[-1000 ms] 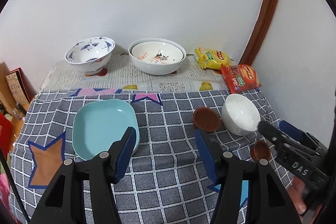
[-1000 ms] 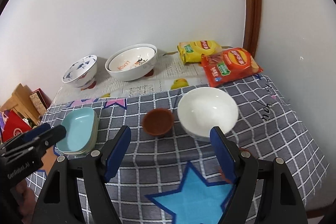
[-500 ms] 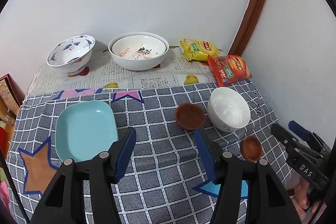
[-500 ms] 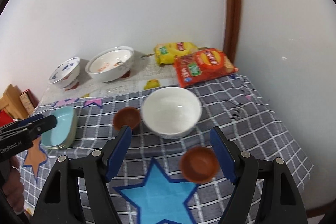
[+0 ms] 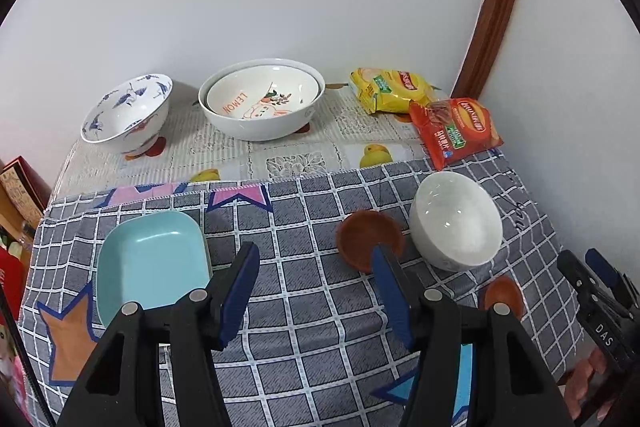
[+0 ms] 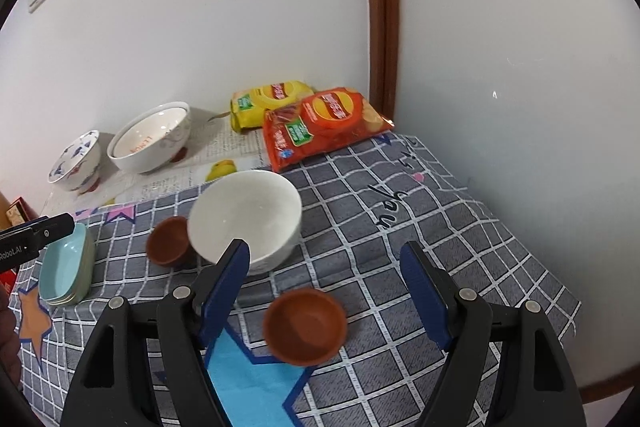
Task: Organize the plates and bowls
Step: 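Move both tools down to the two small brown clay bowls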
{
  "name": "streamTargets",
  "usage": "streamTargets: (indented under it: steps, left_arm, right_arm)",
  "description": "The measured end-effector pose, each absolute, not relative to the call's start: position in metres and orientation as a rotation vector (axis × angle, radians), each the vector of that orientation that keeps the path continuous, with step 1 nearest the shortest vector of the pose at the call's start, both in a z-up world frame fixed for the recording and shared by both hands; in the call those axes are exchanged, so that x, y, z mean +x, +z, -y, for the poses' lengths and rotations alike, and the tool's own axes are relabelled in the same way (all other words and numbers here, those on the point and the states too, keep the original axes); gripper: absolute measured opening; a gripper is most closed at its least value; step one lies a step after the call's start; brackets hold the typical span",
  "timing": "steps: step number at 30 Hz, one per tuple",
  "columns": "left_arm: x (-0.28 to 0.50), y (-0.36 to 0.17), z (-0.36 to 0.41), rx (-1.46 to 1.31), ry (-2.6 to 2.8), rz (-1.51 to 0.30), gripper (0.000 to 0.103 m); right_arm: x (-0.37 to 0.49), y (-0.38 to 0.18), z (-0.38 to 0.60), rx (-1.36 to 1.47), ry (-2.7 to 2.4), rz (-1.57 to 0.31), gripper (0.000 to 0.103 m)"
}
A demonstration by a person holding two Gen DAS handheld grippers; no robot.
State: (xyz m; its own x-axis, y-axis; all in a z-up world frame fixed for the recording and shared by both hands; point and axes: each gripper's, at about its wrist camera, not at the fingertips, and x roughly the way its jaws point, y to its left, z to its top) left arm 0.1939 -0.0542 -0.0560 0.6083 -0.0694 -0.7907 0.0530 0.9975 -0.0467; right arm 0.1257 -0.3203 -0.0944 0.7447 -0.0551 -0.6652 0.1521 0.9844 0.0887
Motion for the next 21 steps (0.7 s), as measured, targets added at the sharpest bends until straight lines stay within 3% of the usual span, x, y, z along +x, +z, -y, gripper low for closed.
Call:
streamTargets:
  steps: [21]
  left_arm:
    - [0.231, -0.095, 0.054, -0.053, -0.066, -1.031, 0.055]
  right_arm:
    - [0.150, -0.142, 0.339, 0.273, -0.021, -0.849, 0.075]
